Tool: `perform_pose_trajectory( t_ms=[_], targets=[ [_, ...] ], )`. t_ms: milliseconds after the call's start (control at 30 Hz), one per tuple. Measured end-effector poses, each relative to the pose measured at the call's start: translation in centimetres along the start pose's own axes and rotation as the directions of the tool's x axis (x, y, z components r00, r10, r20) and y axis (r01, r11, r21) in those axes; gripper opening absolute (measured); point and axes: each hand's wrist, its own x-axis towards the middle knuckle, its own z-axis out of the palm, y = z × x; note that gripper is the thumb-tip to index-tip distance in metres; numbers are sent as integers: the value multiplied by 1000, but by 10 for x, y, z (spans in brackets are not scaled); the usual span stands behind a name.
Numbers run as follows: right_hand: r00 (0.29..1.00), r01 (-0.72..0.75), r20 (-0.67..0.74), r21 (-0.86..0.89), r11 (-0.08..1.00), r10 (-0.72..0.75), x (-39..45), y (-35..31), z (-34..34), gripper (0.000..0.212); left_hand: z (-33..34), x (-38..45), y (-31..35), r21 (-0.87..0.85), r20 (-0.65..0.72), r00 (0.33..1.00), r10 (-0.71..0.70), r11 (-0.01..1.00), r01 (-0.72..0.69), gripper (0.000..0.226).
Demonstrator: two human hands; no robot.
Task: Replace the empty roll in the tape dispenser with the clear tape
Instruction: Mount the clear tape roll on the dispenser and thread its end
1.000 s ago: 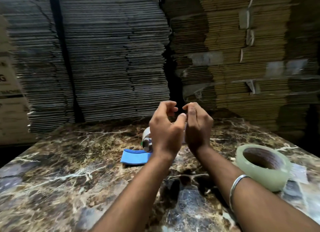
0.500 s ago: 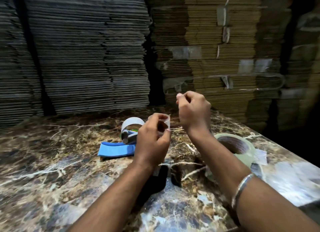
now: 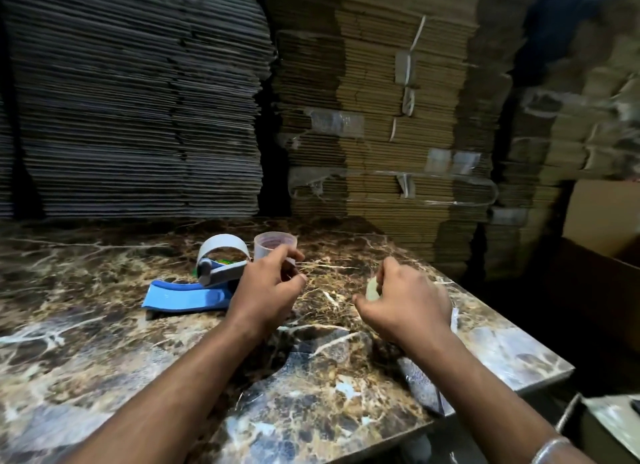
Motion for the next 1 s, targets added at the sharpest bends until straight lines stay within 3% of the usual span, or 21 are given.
perform_pose_trajectory(
  t_ms=[167, 367, 500, 633, 733, 833, 900, 1000],
  targets=[
    [994, 25, 108, -20, 999, -22, -8, 5, 2, 35, 0, 1, -1, -21, 26, 999, -19, 1000, 20, 12],
    [994, 16, 104, 46, 999, -21, -9, 1, 5, 21, 4, 4, -7, -71, 53, 994, -98, 992, 102, 6],
    [998, 45, 39, 179, 983, -53, -10, -4, 11, 29, 6, 4, -12, -222, 140, 974, -177, 953, 205, 16],
    [999, 28, 10, 400, 916, -35, -8, -15, 20, 42, 7, 5, -10, -394, 292, 915, -277, 837, 380, 27],
    [997, 60, -4, 611, 789, -73, -6, -27, 22, 43, 5, 4, -3, -486, 387, 874, -295, 740, 465, 34],
    [994, 36, 28, 827, 561, -105, -7, -35, 23, 34, 4, 3, 1, -603, 408, 857, -313, 612, 511, 39],
    [988, 15, 54, 896, 443, -142, -9, -39, 25, 28, 2, 3, 5, -652, 399, 847, -352, 541, 532, 38],
    [981, -17, 78, 948, 318, -180, -10, -44, 28, 28, -2, 5, 5, -684, 384, 860, -337, 522, 510, 44]
  ],
)
